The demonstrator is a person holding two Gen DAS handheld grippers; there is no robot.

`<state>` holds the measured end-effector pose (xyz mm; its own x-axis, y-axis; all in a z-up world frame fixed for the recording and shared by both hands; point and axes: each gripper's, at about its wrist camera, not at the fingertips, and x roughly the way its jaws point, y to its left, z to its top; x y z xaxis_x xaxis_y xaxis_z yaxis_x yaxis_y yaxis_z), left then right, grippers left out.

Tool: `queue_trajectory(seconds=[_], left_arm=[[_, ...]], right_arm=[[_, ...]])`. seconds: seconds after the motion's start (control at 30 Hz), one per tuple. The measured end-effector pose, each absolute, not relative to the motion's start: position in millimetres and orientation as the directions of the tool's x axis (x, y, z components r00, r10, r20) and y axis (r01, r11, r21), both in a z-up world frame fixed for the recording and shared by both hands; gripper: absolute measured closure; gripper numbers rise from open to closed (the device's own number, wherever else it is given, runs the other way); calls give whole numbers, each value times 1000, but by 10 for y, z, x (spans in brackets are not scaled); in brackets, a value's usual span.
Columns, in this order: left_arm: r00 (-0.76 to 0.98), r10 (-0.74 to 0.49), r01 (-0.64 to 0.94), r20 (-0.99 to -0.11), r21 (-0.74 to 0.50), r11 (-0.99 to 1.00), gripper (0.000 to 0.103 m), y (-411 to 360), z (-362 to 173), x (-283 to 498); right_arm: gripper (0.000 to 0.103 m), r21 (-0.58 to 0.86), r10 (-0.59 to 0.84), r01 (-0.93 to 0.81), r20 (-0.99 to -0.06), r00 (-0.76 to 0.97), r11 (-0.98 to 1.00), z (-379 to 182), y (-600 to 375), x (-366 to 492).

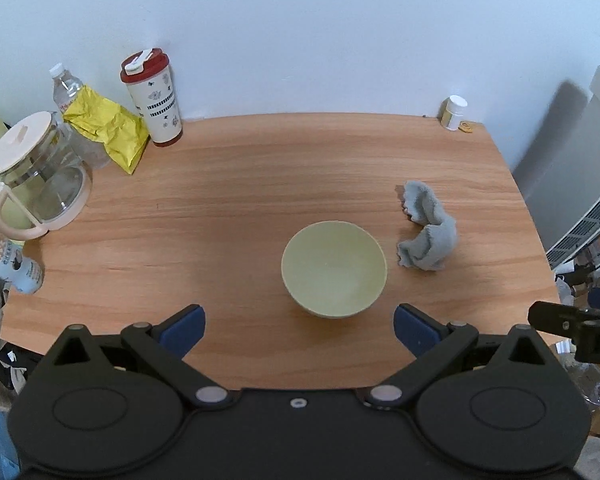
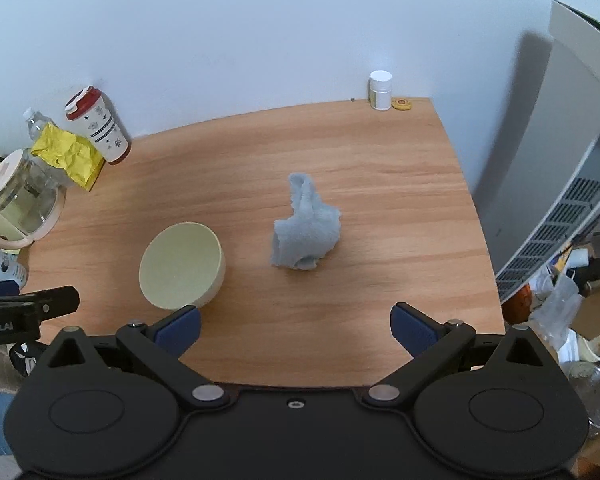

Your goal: Clean bowl

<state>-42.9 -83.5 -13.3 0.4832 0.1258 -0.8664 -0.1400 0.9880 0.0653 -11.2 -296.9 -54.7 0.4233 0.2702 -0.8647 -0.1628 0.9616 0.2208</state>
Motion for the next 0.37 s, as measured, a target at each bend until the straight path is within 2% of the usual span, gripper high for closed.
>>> queue_trajectory(seconds=[0.37], left_arm=[[524,132,-108,-842,88,990,0,-764,-87,-493]], right_arm=[[1,217,265,-158,-867,422,963,-557,-2947,-272]])
